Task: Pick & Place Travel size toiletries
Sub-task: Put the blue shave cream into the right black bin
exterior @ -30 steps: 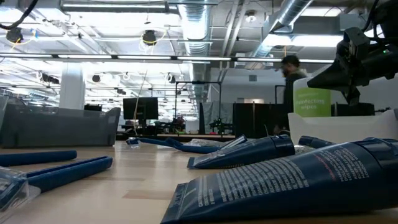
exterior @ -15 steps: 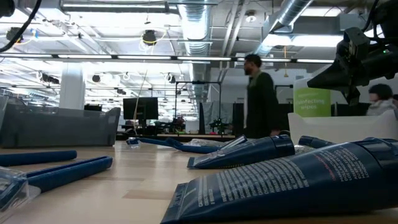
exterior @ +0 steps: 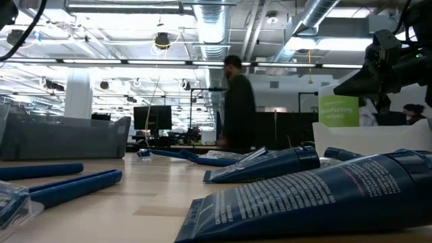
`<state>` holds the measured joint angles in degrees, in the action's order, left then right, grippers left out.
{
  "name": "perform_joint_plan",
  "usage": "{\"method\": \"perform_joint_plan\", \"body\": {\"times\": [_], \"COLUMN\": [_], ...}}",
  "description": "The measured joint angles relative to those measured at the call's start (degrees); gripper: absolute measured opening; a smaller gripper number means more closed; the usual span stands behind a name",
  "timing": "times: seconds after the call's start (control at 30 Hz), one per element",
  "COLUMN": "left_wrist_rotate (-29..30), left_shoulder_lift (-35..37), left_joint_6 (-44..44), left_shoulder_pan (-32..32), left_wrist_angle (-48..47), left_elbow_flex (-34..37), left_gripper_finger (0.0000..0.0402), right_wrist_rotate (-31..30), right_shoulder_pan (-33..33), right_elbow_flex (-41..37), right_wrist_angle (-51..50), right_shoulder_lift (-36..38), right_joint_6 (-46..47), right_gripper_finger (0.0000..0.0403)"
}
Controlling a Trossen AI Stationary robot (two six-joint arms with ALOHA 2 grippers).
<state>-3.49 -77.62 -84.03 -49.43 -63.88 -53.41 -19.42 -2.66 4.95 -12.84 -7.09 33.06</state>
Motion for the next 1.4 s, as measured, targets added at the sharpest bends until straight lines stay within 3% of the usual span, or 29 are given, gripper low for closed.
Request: {"method": "perform_joint_plan", "body": {"times": [0.13,0.27,0.43,0.6,0.73,0.9,1.1,1.4], "left_wrist_rotate": [-0.9,4.2,21.8,39.4,48.8,52.9,57.6,58.7], "left_shoulder_lift": [0.6,3.5,10.0,18.0,23.6,28.7,33.4,42.4], "left_joint_6": [-0.1,0.0,2.4,6.8,11.5,19.0,25.8,28.3], "left_shoulder_pan": [2.2,5.1,6.6,6.7,6.7,6.7,6.7,6.1], "left_wrist_angle": [0.5,0.8,1.3,1.4,1.5,1.5,1.0,-1.7], "left_elbow_flex": [-1.1,-3.8,-6.7,-7.0,-7.0,-7.0,-6.9,-6.8], "left_gripper_finger": [0.0250,0.0258,0.0240,0.0184,0.0111,0.0012,0.0002,0.0001], "right_wrist_rotate": [0.0,0.0,-0.1,-0.5,-0.5,-0.3,1.7,12.5], "right_shoulder_pan": [0.0,0.0,0.8,1.0,0.9,1.0,1.8,3.6], "right_elbow_flex": [0.0,2.5,8.7,16.0,22.4,33.4,44.7,50.3], "right_wrist_angle": [0.0,-0.7,-0.3,-0.3,-1.4,-11.1,-23.8,-27.7], "right_shoulder_lift": [0.0,0.0,-0.3,-5.5,-14.5,-30.8,-51.4,-69.4], "right_joint_6": [0.0,-1.1,-9.9,-15.0,-17.0,-11.4,-9.1,-4.1], "right_gripper_finger": [0.0010,0.0050,0.0116,0.0163,0.0170,0.0156,0.0135,0.0151]}}
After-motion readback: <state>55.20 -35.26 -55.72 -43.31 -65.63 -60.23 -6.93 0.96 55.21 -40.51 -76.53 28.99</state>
